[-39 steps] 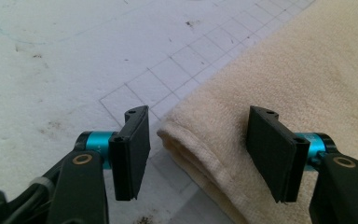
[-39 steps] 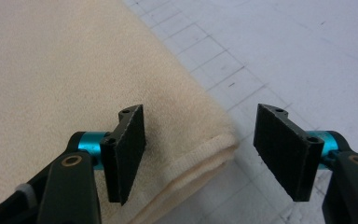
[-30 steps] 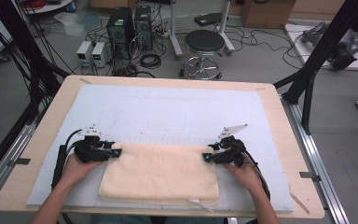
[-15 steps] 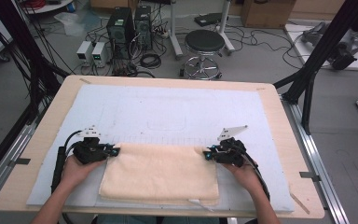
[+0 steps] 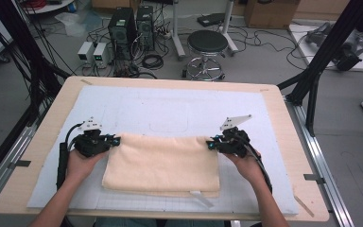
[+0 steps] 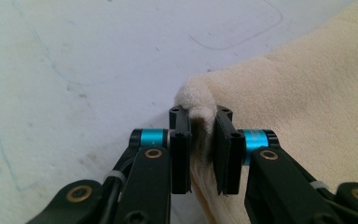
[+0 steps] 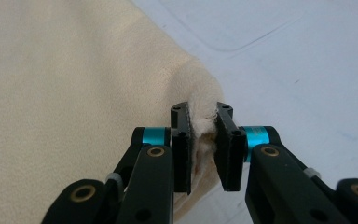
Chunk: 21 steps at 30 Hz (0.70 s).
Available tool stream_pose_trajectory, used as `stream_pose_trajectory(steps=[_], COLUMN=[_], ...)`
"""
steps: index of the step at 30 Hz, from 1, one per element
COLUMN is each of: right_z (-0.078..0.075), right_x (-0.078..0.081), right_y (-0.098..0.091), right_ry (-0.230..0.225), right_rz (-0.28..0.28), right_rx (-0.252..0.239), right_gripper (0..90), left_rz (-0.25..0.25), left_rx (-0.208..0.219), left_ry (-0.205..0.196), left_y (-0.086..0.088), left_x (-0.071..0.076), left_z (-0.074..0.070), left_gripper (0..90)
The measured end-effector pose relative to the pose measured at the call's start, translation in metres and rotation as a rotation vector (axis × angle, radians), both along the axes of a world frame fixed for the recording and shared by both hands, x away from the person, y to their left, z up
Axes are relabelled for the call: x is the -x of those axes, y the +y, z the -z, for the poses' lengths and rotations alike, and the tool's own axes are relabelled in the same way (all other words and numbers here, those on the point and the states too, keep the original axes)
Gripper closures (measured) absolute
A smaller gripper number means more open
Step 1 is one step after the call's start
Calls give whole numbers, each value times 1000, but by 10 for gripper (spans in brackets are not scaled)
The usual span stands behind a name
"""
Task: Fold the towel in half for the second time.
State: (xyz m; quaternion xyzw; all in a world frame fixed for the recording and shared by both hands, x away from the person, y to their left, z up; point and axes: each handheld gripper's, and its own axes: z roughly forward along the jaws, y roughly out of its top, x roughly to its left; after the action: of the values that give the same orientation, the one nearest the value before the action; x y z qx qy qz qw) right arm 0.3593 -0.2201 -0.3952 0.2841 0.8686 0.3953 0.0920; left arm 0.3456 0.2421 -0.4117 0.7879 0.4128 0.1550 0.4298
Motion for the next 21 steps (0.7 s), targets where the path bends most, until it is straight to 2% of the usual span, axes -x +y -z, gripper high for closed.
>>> stream_pose_trajectory(steps=[4,5,7,9,12,17,18,21], right_z=[-2,-2,-2,-1,-4,-8,-8,-11], right_x=[-18,-22,-31,-40,-55,-78,-82,-94], right_y=[2,2,2,3,7,10,10,11], right_ry=[21,11,24,25,20,6,-6,-4], right_rz=[21,27,37,53,81,126,133,159], right_rx=[16,12,11,20,32,31,31,33], right_gripper=[790,789,789,790,790,791,791,791], left_rz=[-17,-19,-33,-47,-63,-102,-112,-123], left_rx=[-18,-25,-20,-16,-24,-19,-3,6], left_ry=[-26,-20,-10,-22,-15,-35,-26,-26], left_y=[-3,-3,-3,-4,-5,-6,-6,-7], left_x=[-13,-17,-24,-32,-48,-70,-75,-87], left_z=[-4,-5,-4,-4,-7,-14,-16,-19], left_gripper=[783,783,783,784,784,786,786,787])
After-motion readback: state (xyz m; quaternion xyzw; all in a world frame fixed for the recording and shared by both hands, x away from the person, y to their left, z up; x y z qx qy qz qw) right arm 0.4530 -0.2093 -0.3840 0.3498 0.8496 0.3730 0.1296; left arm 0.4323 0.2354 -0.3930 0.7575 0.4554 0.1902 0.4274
